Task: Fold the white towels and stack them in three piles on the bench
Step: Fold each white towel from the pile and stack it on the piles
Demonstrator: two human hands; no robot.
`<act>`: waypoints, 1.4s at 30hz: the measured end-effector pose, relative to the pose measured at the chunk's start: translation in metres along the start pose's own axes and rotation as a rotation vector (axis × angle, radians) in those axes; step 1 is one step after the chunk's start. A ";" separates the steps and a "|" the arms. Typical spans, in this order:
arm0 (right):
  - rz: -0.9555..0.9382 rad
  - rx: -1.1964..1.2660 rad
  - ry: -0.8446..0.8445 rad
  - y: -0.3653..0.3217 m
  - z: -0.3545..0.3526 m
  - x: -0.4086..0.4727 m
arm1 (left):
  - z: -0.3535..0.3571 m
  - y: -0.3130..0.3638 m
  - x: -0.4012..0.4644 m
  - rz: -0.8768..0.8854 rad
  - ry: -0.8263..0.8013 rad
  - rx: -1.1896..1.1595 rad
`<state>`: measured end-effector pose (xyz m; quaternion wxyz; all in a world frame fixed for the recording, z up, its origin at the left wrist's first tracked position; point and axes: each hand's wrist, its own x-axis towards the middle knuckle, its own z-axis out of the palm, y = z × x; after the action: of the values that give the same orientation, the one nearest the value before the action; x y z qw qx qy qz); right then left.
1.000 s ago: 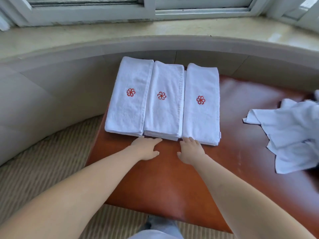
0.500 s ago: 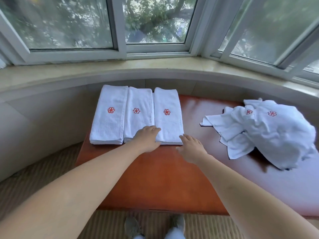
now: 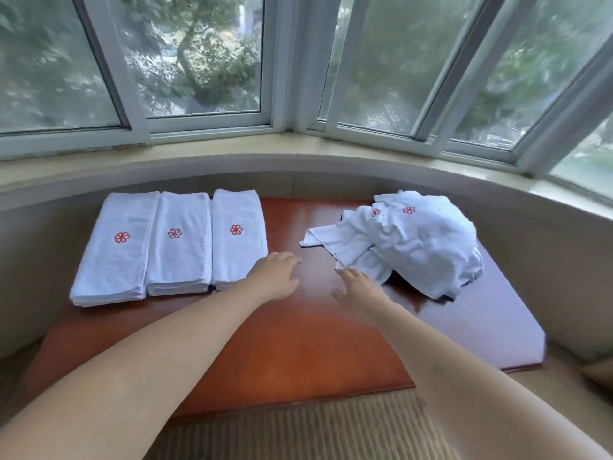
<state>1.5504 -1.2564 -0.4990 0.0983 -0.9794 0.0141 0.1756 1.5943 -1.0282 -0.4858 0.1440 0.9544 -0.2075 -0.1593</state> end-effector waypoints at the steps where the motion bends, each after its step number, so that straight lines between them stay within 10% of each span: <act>1: 0.006 -0.001 0.003 0.022 -0.003 -0.007 | 0.007 0.020 0.005 0.006 -0.006 0.010; 18: 0.124 0.107 0.080 0.299 -0.059 -0.060 | 0.054 0.297 0.104 0.117 -0.057 0.030; 42: 0.219 0.207 -0.040 0.434 -0.088 0.201 | 0.120 0.274 0.426 -0.190 -0.025 -0.291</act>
<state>1.7416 -1.6977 -0.5693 0.1791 -0.9530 0.1368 0.2024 1.8224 -1.4811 -0.6054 0.2624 0.9366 -0.0931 -0.2126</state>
